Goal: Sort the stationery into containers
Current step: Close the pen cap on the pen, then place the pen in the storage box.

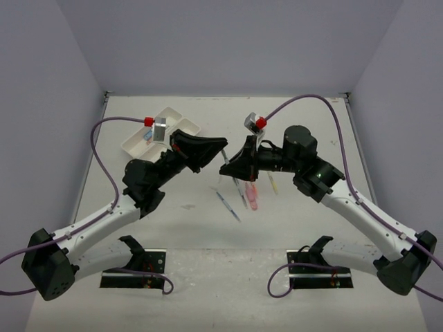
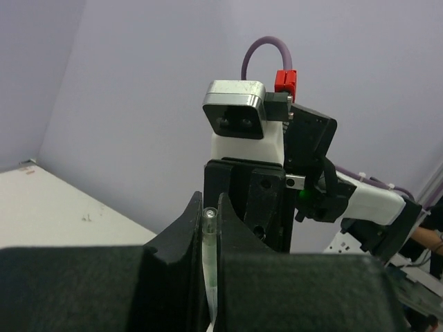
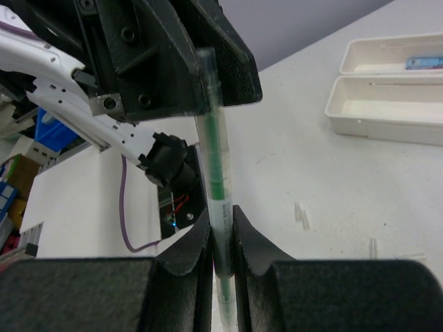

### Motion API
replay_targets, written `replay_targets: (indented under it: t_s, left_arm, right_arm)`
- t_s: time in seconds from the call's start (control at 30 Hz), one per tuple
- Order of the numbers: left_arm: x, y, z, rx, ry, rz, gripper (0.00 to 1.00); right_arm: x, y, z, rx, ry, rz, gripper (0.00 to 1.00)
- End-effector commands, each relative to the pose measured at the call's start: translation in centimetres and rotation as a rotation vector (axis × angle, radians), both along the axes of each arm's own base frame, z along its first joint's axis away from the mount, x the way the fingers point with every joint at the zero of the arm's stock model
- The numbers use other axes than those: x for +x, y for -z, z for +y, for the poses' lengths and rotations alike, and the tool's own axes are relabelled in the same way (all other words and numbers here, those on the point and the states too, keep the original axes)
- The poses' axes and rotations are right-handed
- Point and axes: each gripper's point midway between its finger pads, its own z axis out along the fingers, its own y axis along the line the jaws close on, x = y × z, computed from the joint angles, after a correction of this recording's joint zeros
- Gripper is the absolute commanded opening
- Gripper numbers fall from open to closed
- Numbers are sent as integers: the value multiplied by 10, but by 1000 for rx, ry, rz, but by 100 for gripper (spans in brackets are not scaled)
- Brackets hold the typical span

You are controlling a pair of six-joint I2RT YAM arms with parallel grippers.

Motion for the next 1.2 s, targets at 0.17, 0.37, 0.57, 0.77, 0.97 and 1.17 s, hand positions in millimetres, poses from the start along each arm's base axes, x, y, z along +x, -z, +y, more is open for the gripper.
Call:
replay_targets:
  t_s: [0.17, 0.37, 0.57, 0.77, 0.97, 1.17]
  left_arm:
    - [-81, 96, -38, 216, 329, 160, 0]
    - [-23, 77, -3, 311, -31, 192, 0]
    - [38, 39, 31, 422, -298, 143, 0]
    - [118, 49, 67, 744, -626, 166, 0]
    - [211, 85, 125, 1172, -1014, -65, 0]
    - [274, 154, 155, 1274, -1045, -114, 0]
  right_arm:
    - [57, -164, 7, 285, 194, -306, 0]
    - [52, -106, 14, 223, 132, -254, 0]
    - [38, -28, 10, 158, 102, -150, 93]
    - [40, 23, -27, 30, 285, -102, 99]
    - [44, 51, -90, -47, 576, -108, 99]
    - [44, 57, -115, -56, 675, -139, 99]
